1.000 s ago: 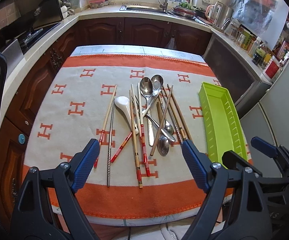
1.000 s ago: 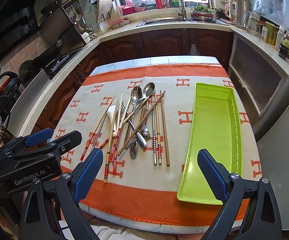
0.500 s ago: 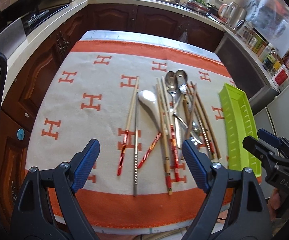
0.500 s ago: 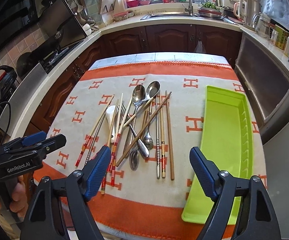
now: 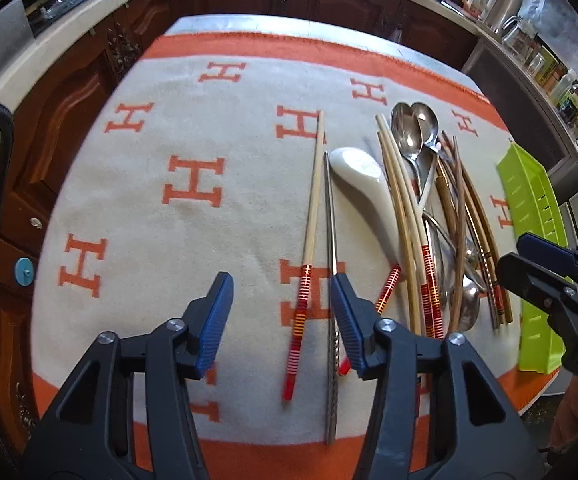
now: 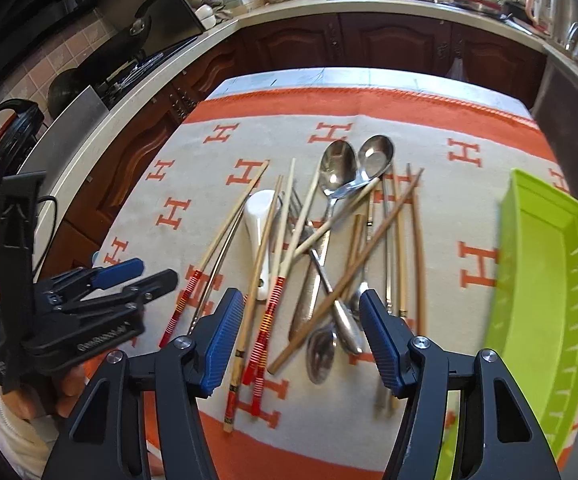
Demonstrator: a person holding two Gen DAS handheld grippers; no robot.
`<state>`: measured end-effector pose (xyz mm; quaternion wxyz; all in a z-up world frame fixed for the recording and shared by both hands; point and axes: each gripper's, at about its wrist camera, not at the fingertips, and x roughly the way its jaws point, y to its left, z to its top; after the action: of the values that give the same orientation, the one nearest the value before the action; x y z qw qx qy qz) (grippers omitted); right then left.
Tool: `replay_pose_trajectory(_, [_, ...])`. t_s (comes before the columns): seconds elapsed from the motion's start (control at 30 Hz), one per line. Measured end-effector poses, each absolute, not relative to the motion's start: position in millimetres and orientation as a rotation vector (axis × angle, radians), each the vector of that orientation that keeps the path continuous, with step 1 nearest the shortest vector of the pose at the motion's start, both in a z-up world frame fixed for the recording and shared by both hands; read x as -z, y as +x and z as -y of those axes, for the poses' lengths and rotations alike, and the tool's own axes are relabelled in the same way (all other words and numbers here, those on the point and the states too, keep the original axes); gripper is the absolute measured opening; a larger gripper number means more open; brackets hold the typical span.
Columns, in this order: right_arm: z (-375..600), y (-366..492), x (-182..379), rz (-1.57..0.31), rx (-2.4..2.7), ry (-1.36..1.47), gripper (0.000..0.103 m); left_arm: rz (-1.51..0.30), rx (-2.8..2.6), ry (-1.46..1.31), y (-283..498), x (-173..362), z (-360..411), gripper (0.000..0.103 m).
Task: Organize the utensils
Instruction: 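Lower the left tool onto a red-banded wooden chopstick and close it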
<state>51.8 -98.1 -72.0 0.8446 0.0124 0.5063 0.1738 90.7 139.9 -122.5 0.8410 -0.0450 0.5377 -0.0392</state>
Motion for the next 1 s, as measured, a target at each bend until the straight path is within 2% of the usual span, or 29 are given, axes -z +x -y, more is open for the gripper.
replay_pose_trajectory(0.03, [95,55,76,-1.075,-0.376,0.028,0.061,-1.145,0.083,-0.095,92,126,-139,0.038])
replay_pose_trajectory(0.1, [89,60,83,-1.086,-0.393,0.031,0.061,-1.161,0.091,-0.098,98,134,-137,0.036])
replay_pose_trajectory(0.47, [79,70,105,-1.136,-0.427,0.062,0.061,-1.161,0.128,-0.108,103,146,-137,0.035])
replay_pose_trajectory(0.77, [77,61,101,-1.107,-0.433,0.066,0.061,-1.115,0.163,-0.132,102,147,-145,0.034])
replay_pose_trajectory(1.0, [78,51,94,-1.083,-0.44,0.08,0.061,-1.111,0.136,-0.052,105,147,-133,0.034])
